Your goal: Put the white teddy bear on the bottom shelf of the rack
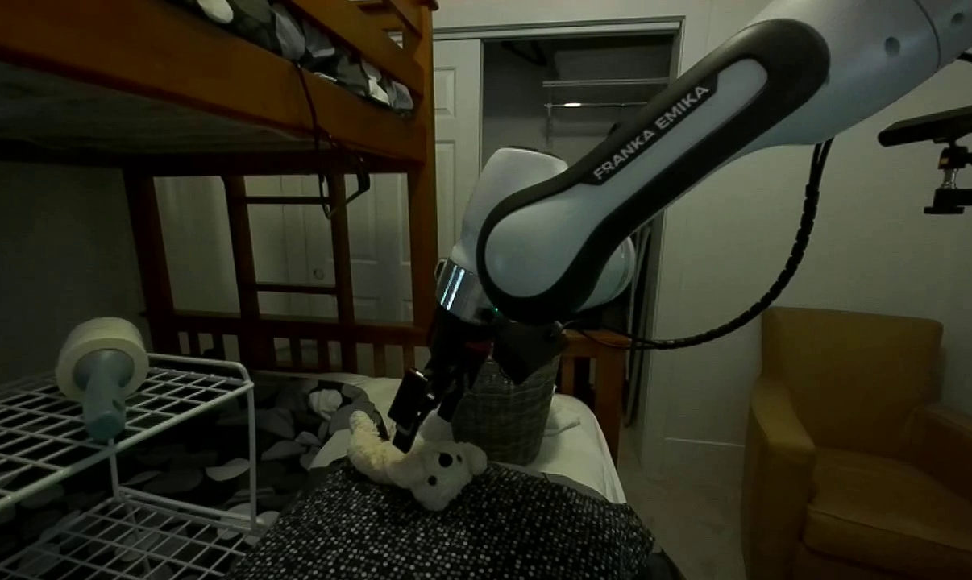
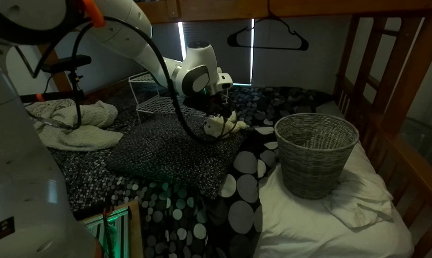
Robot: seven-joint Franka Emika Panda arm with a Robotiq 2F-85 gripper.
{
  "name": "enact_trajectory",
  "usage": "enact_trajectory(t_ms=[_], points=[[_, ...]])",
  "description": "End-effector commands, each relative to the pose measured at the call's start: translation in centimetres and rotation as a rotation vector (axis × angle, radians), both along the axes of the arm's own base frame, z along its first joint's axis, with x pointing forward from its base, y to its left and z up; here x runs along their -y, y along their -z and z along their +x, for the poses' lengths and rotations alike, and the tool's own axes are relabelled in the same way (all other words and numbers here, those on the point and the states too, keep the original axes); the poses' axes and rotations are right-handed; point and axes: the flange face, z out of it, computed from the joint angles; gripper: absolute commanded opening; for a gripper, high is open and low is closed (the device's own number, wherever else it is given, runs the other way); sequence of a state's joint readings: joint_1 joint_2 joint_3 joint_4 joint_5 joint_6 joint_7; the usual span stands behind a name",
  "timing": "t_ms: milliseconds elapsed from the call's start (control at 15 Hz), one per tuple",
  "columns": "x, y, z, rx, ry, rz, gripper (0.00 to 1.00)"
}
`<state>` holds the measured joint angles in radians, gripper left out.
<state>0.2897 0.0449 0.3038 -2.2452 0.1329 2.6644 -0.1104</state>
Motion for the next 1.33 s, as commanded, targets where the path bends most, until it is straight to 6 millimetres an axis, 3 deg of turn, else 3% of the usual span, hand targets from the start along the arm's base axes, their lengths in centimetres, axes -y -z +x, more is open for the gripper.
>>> enact_trajectory(t_ms=[0,267,400,600,1000,1133,1267], points=[[-0.4,0.4,0.3,-0.011,0.023,0.024,1.0],[-1.1,2.7,1.5,0.006,0.119,0.038,1.0],[-1.0,3.9,1.8,-0.007,0.171,0.049,0.73],[-0.8,5.0,2.2,-0.022,0.217,0.042,0.49],[-1.5,3.5,1.9,-0.01,0.204,0.049,0.05],[-2.5,2.1,0.7,-0.014,0.13,0.074,0.0],[-4.5,-0.1,-1.6,-0.01,0.002,0.118,0.03]])
